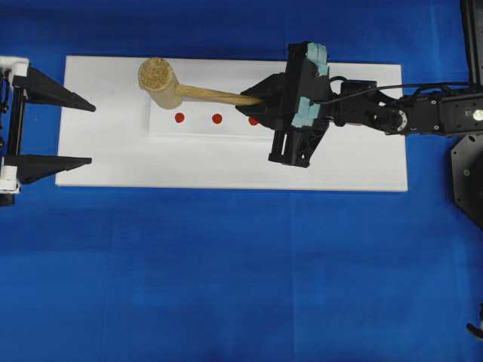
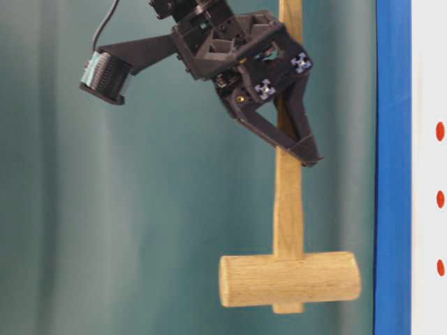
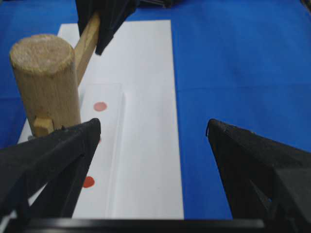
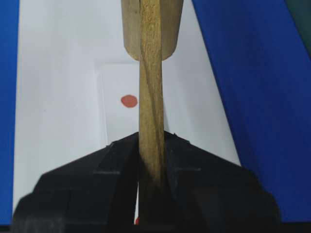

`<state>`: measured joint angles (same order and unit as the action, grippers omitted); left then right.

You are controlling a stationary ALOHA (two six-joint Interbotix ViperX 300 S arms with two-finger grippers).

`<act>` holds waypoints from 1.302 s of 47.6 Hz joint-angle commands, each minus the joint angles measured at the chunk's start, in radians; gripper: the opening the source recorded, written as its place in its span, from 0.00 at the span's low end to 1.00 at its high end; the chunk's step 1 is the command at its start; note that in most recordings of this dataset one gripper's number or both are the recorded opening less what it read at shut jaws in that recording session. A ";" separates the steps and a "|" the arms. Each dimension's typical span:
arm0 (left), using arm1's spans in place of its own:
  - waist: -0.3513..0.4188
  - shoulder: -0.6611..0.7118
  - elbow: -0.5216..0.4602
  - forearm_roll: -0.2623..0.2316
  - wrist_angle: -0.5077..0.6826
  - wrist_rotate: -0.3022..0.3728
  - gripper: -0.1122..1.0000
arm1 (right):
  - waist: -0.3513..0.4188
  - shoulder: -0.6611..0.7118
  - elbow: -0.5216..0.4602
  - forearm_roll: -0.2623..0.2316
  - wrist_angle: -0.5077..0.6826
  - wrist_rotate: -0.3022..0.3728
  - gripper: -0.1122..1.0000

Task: Hit the mark with a hammer.
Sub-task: 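Swing the mallet head down onto the red dots with right gripper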

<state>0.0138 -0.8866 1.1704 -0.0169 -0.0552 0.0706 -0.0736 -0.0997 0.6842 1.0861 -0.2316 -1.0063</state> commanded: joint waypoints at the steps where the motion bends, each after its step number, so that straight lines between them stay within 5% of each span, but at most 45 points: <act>1: 0.002 0.002 -0.011 -0.002 -0.005 0.000 0.90 | -0.003 0.008 -0.021 0.008 0.009 0.003 0.12; 14: 0.002 0.002 -0.009 -0.002 -0.008 0.000 0.90 | -0.002 0.183 -0.017 0.074 0.035 0.003 0.12; 22: 0.002 0.002 -0.011 0.000 -0.008 0.000 0.90 | -0.003 0.170 -0.006 0.084 0.031 0.002 0.12; 36: 0.009 0.000 -0.011 -0.002 -0.008 0.000 0.90 | -0.002 0.011 0.015 0.080 0.009 -0.009 0.12; 48: 0.009 0.002 -0.009 -0.002 -0.006 0.000 0.90 | -0.002 -0.198 0.130 0.080 0.005 -0.005 0.12; 62: 0.017 0.000 -0.011 0.000 -0.009 0.000 0.90 | 0.008 -0.235 0.176 0.084 0.000 0.000 0.12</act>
<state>0.0261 -0.8882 1.1689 -0.0169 -0.0552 0.0721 -0.0690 -0.3191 0.8728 1.1704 -0.2194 -1.0078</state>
